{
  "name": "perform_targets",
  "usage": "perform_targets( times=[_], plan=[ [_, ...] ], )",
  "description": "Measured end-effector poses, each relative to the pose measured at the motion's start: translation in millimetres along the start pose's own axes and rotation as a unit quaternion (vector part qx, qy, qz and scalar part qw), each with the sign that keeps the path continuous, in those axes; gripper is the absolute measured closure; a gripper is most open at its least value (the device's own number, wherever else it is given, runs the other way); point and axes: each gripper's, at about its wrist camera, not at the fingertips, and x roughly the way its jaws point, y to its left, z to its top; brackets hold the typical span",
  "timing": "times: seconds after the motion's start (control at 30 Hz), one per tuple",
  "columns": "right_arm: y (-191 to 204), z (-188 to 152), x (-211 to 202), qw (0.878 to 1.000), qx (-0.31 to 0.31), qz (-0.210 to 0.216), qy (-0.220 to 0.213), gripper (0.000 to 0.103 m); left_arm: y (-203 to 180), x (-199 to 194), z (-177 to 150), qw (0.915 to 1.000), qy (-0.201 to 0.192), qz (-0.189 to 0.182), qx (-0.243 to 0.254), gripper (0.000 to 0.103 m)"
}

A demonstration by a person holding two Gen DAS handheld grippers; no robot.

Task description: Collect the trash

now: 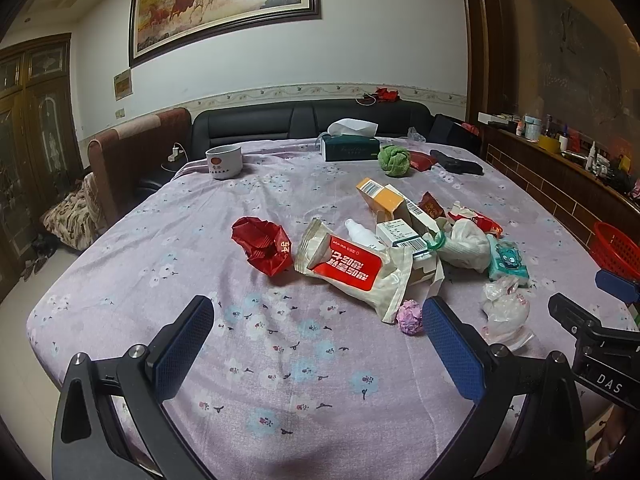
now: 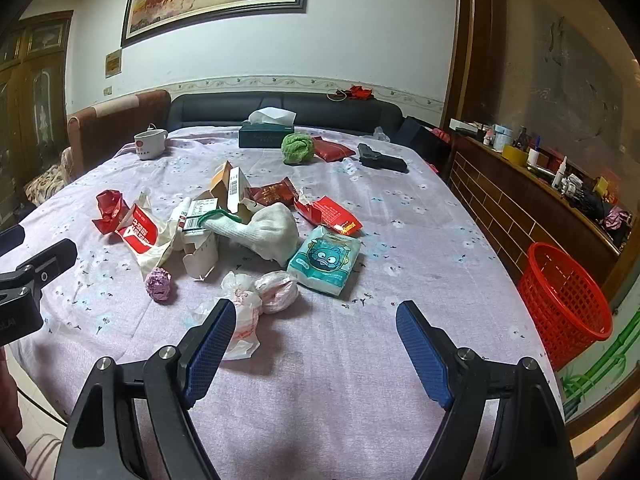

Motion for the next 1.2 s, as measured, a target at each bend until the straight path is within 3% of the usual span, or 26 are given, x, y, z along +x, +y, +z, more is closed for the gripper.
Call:
perform_targets(
  times=[0.83, 0.93, 1.0, 1.07, 1.1, 1.17, 1.2],
  plan=[
    [2, -2, 4, 1.0, 0.003, 0.015, 0.01, 0.02, 13, 7, -4, 0.9998, 0.015, -0.009, -0.005, 0.0],
    [-1, 1, 8, 0.999, 0.016, 0.044, 0.028, 0.024, 34, 17, 5, 0.9986, 0.042, -0.027, -0.02, 0.0],
    [-2, 5, 17, 0.994, 0.021, 0.086, 0.058, 0.027, 55, 28, 11, 0.9973, 0.06, -0.021, -0.037, 0.0],
    [0, 7, 26, 0.989, 0.026, 0.119, 0.082, 0.037, 73, 37, 15, 0.9956, 0.072, -0.022, -0.055, 0.008],
    [2, 7, 30, 0.988, 0.025, 0.126, 0.091, 0.039, 81, 42, 17, 0.9945, 0.079, -0.024, -0.064, 0.02],
    [5, 9, 39, 0.981, 0.029, 0.153, 0.111, 0.045, 97, 56, 21, 0.9903, 0.102, -0.037, -0.087, 0.032],
    [6, 10, 44, 0.979, 0.035, 0.162, 0.121, 0.046, 102, 64, 24, 0.9871, 0.114, -0.053, -0.099, 0.032]
  ],
)
